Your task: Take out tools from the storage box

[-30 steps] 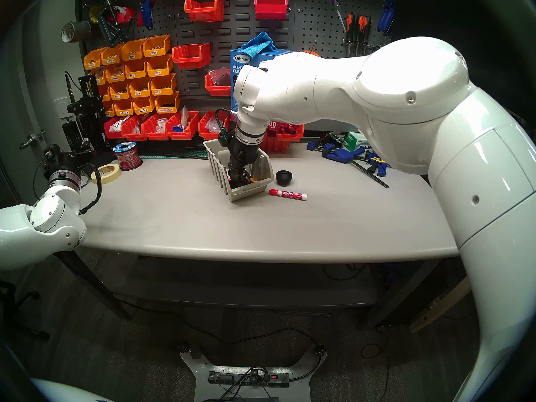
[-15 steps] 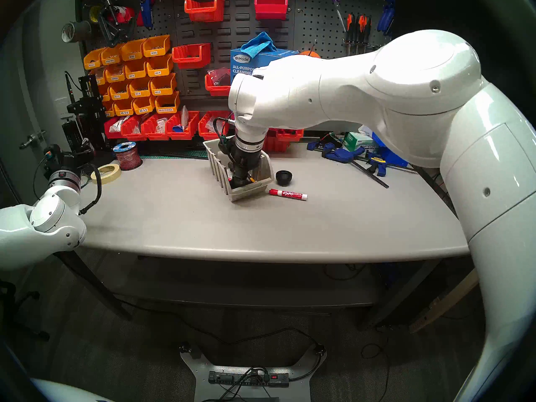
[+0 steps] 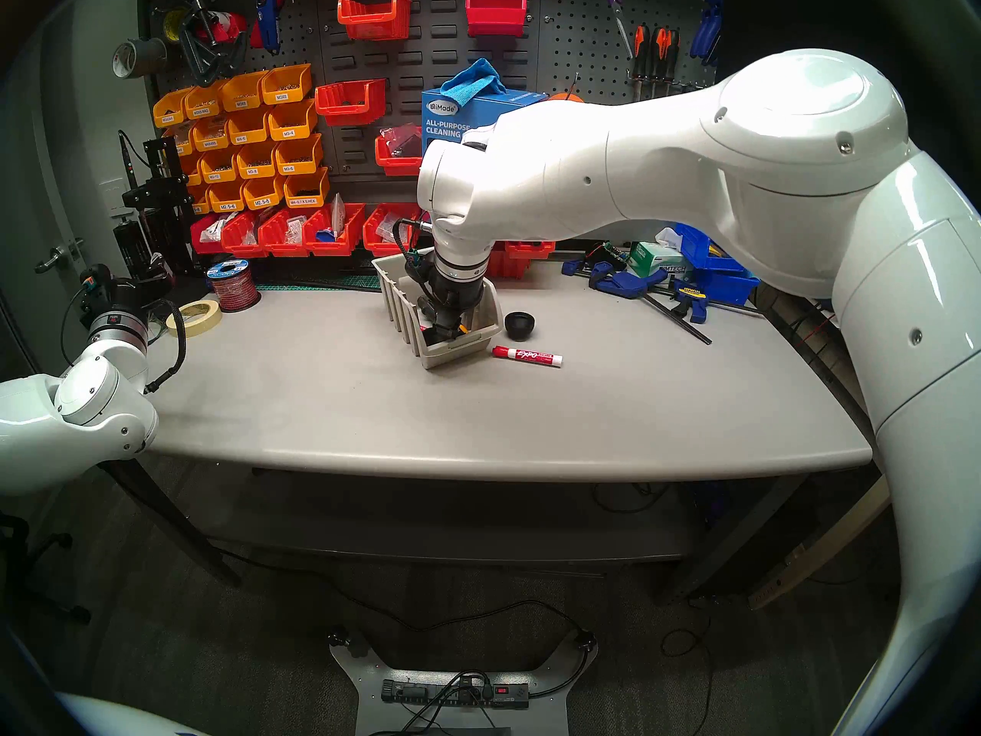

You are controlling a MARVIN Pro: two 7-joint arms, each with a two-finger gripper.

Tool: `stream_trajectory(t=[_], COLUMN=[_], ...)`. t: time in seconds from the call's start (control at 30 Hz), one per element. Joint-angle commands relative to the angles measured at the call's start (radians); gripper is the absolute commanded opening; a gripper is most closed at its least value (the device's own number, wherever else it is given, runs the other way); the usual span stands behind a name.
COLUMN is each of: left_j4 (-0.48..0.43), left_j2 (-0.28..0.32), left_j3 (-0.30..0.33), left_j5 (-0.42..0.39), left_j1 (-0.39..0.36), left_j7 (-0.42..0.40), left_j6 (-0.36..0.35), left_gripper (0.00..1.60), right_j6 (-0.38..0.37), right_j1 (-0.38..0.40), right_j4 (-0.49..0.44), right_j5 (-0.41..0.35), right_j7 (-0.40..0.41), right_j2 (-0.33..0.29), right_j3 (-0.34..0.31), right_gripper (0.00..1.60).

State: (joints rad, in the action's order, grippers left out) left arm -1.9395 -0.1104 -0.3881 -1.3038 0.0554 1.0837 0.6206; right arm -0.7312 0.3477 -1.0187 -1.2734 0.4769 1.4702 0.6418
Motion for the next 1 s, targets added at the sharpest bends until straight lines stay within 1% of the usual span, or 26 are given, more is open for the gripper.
stream_trajectory(t=[0.0, 0.03, 0.07, 0.13, 0.17, 0.3, 0.37, 0.5, 0.67, 0.73, 0.77, 0.83, 0.87, 0.93, 0.97], left_j4=[-0.002, -0.002, -0.002, -0.002, -0.002, -0.002, -0.002, -0.002, -0.002, -0.002, -0.002, -0.002, -0.002, -0.002, -0.002], left_j2=[-0.001, -0.001, -0.001, -0.001, -0.001, -0.001, -0.001, -0.001, -0.001, -0.001, -0.001, -0.002, -0.002, -0.002, -0.002], left_j3=[0.012, 0.012, 0.012, 0.012, 0.012, 0.012, 0.011, 0.011, 0.011, 0.011, 0.011, 0.011, 0.011, 0.011, 0.011], left_j5=[0.005, 0.005, 0.005, 0.005, 0.005, 0.005, 0.005, 0.005, 0.005, 0.004, 0.004, 0.004, 0.004, 0.004, 0.004], left_j1=[-0.012, -0.012, -0.012, -0.012, -0.012, -0.012, -0.012, -0.012, -0.012, -0.012, -0.012, -0.012, -0.012, -0.012, -0.012], left_j7=[-0.002, -0.002, -0.002, -0.002, -0.002, -0.002, -0.002, -0.002, -0.002, -0.002, -0.002, -0.002, -0.002, -0.002, -0.002], left_j6=[0.001, 0.001, 0.001, 0.001, 0.001, 0.001, 0.001, 0.001, 0.001, 0.001, 0.001, 0.002, 0.002, 0.002, 0.002], left_gripper=[1.60, 1.60, 1.60, 1.60, 1.60, 1.60, 1.60, 1.60, 1.60, 1.60, 1.60, 1.60, 1.60, 1.60, 1.60], right_j6=[0.056, 0.068, 0.073, 0.082, 0.084, 0.091, 0.085, 0.082, 0.078, 0.080, 0.080, 0.086, 0.089, 0.099, 0.104], right_j1=[-0.046, -0.059, -0.056, -0.065, -0.065, -0.070, -0.068, -0.078, -0.079, -0.083, -0.085, -0.091, -0.094, -0.103, -0.108], right_j4=[0.102, 0.146, 0.134, 0.184, 0.195, 0.279, 0.293, 0.376, 0.434, 0.461, 0.467, 0.502, 0.511, 0.550, 0.566], right_j5=[0.001, 0.002, -0.003, -0.004, -0.002, 0.013, 0.013, 0.026, 0.037, 0.037, 0.033, 0.039, 0.037, 0.045, 0.049], right_j7=[0.080, 0.111, 0.115, 0.160, 0.175, 0.267, 0.286, 0.378, 0.475, 0.517, 0.521, 0.573, 0.578, 0.630, 0.643], right_j2=[0.022, 0.040, 0.031, 0.049, 0.053, 0.092, 0.104, 0.152, 0.186, 0.195, 0.197, 0.208, 0.209, 0.220, 0.225], right_j3=[0.005, 0.008, 0.003, 0.004, 0.008, 0.030, 0.040, 0.071, 0.099, 0.105, 0.104, 0.113, 0.112, 0.122, 0.127], right_gripper=[1.43, 1.47, 1.47, 1.50, 1.54, 1.56, 1.54, 1.54, 1.60, 1.60, 1.59, 1.57, 1.55, 1.49, 1.47])
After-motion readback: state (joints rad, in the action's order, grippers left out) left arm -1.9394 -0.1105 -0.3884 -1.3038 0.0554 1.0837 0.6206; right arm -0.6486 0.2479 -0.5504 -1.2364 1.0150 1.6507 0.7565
